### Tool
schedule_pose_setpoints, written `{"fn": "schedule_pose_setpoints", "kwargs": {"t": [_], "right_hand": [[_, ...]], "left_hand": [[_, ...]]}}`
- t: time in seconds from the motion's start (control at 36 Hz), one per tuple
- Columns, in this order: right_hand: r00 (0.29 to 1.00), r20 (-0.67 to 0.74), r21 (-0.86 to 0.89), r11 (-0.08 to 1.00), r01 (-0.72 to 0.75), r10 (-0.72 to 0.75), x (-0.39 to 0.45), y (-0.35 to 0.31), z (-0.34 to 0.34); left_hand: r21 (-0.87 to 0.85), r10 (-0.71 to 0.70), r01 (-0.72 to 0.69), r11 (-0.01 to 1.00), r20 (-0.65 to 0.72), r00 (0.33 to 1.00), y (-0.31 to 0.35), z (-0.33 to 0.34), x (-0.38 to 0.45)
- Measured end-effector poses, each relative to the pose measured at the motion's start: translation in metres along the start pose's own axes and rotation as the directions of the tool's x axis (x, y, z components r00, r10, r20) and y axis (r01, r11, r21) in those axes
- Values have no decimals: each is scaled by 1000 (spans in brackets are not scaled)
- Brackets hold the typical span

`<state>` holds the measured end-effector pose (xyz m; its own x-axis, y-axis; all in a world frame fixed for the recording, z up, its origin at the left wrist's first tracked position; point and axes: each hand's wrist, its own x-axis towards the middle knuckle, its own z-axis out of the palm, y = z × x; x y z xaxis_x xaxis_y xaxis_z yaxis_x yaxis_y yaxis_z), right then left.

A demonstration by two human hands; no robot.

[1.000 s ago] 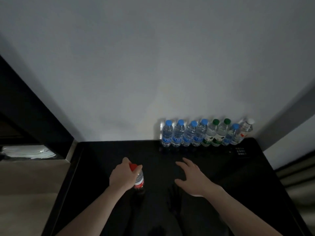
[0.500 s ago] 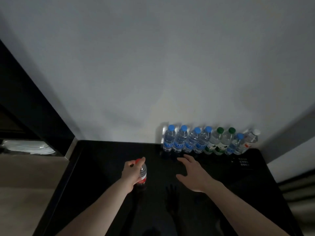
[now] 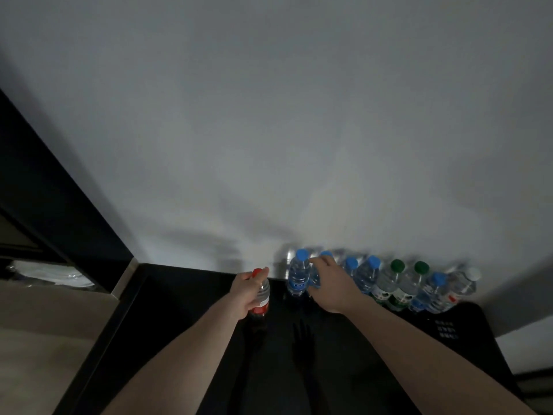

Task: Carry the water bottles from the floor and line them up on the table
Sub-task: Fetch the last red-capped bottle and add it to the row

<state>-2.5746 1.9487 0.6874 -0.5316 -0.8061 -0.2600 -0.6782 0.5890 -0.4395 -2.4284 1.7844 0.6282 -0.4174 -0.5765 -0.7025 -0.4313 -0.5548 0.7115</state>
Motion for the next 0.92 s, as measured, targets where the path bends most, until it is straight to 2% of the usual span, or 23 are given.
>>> {"fn": "schedule_pose_setpoints", "kwargs": {"t": [0.25,0.53,0.78,0.92], "right_hand": [[999,-43,-19,1000,18,-18,46,-1,6],[998,-60,-14,1000,-2,1,72,3,17],[996,-80,30,999,-45,47,90,1,19],[994,-89,41,998,-54,57,95,-2,20]], "left_hand": [[113,-16,13,994,27,1000,29,10,20],[32,-85,84,996,35,996,42,14,39],[26,-66,63,998,100,993,55,17,42],[-40,-33,39,998,148,988,55,21,47]]}}
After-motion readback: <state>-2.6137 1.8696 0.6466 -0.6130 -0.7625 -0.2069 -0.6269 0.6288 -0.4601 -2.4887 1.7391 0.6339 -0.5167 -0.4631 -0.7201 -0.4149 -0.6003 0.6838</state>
